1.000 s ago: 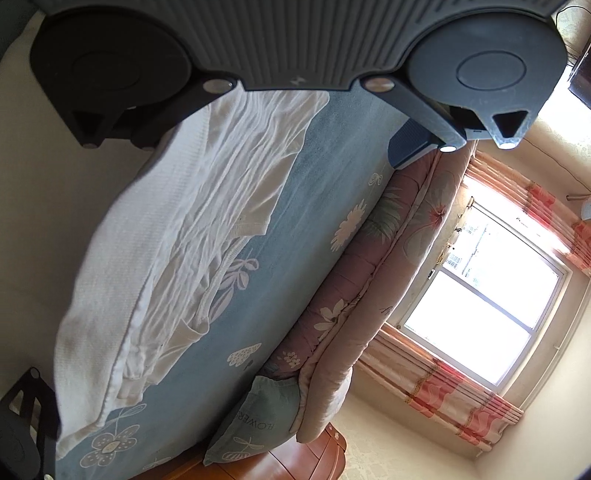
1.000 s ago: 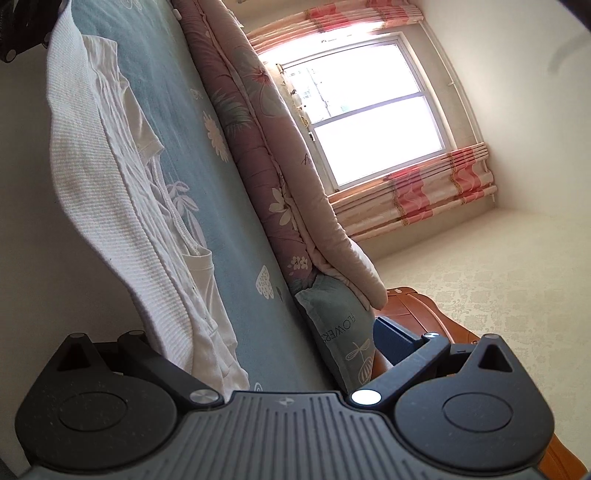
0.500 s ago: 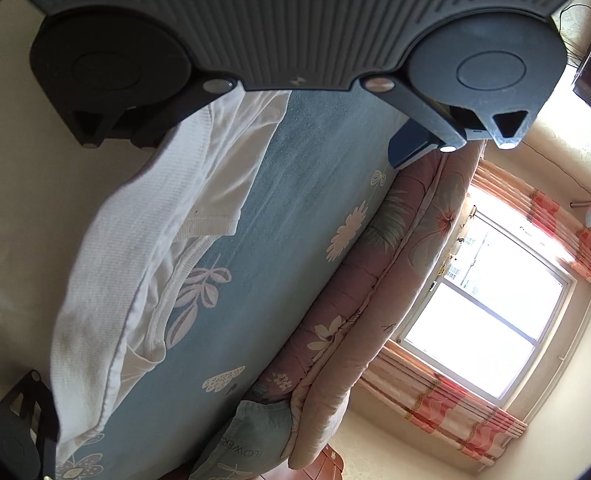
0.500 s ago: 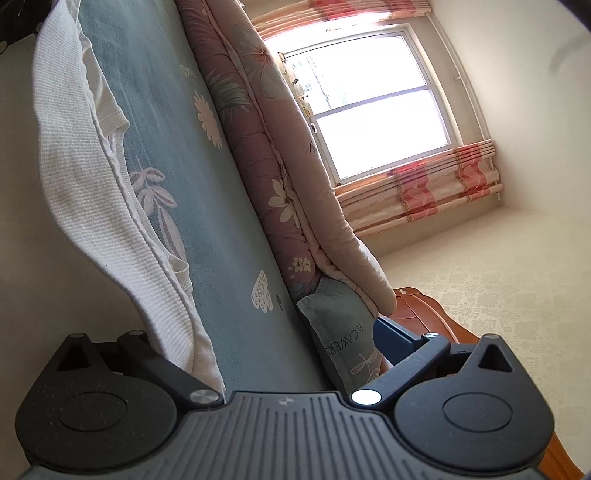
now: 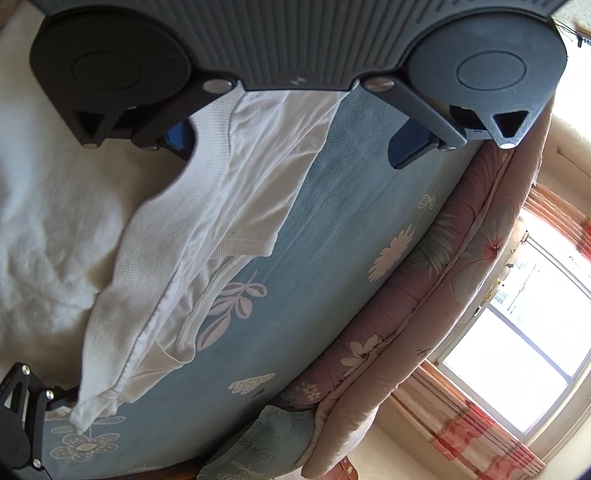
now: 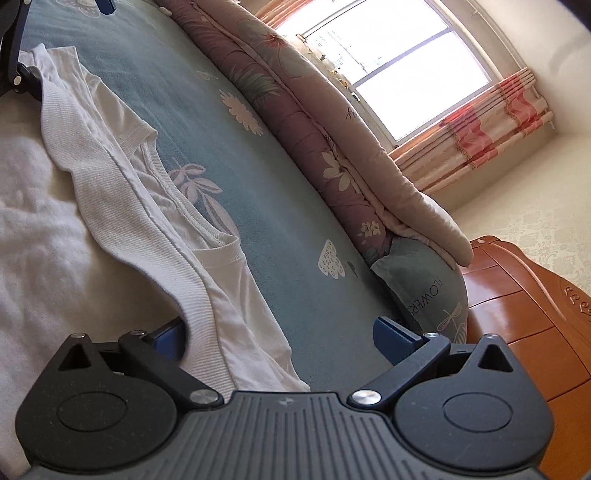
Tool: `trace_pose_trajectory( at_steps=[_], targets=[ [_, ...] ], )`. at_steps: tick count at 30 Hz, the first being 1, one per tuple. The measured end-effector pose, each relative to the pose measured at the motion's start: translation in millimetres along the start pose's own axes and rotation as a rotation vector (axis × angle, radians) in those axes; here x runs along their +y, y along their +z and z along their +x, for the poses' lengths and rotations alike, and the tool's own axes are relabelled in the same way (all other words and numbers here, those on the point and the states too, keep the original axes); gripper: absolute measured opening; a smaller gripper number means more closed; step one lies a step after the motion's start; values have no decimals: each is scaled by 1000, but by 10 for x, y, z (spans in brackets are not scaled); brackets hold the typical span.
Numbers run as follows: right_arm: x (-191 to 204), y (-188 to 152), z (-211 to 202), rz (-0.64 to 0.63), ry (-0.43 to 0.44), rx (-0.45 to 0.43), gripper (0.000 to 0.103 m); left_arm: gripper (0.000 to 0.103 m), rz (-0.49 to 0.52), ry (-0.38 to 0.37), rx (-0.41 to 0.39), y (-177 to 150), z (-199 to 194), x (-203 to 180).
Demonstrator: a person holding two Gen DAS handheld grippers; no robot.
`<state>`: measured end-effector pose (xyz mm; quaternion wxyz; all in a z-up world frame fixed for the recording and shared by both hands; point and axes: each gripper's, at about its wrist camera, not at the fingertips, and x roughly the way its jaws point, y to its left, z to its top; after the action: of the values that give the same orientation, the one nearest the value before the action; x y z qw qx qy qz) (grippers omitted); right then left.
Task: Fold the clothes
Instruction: 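Release the hem and raise both grippers away from the sweatshirt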
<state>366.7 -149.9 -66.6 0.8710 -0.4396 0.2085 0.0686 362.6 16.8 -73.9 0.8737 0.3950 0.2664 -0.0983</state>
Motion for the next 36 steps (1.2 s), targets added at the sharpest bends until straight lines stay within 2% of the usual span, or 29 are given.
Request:
trace_pose_trajectory(
  at_steps=[4, 9, 11, 15, 17, 20, 23, 25, 27, 29, 32, 36],
  targets=[
    [-167, 44, 157, 56, 1, -2, 103, 102, -74, 21, -7, 136, 203, 221],
    [-352, 147, 467, 140, 40, 4, 103, 102, -94, 8, 20, 283, 562, 277],
    [-401, 133, 451, 162, 48, -3, 103, 102, -113, 4, 21, 305, 562, 294],
    [-472, 50, 275, 192, 55, -27, 103, 102, -129, -20, -49, 236, 262, 325],
    [-507, 8, 187, 207, 59, -39, 103, 102, -124, -4, -61, 193, 150, 353],
    [-570, -45, 78, 231, 60, -54, 103, 102, -164, 36, -39, 172, 116, 533],
    [-725, -3, 169, 281, 34, -38, 103, 102, -237, 65, 1, 187, 171, 714],
    [-886, 41, 199, 366, 56, -49, 103, 102, -303, 29, -14, 192, 114, 787],
    [-993, 45, 161, 439, 116, -64, 103, 102, -329, -34, -37, 190, 24, 761],
    [-1042, 29, 101, 489, 194, -76, 103, 102, -346, -133, -44, 166, -84, 661],
    [-877, -145, -74, 506, 355, -76, 103, 102, -367, -304, -53, 62, -265, 446],
    [-629, -423, -317, 528, 567, -72, 103, 102, -445, -509, -9, -233, -362, 184]
  ],
)
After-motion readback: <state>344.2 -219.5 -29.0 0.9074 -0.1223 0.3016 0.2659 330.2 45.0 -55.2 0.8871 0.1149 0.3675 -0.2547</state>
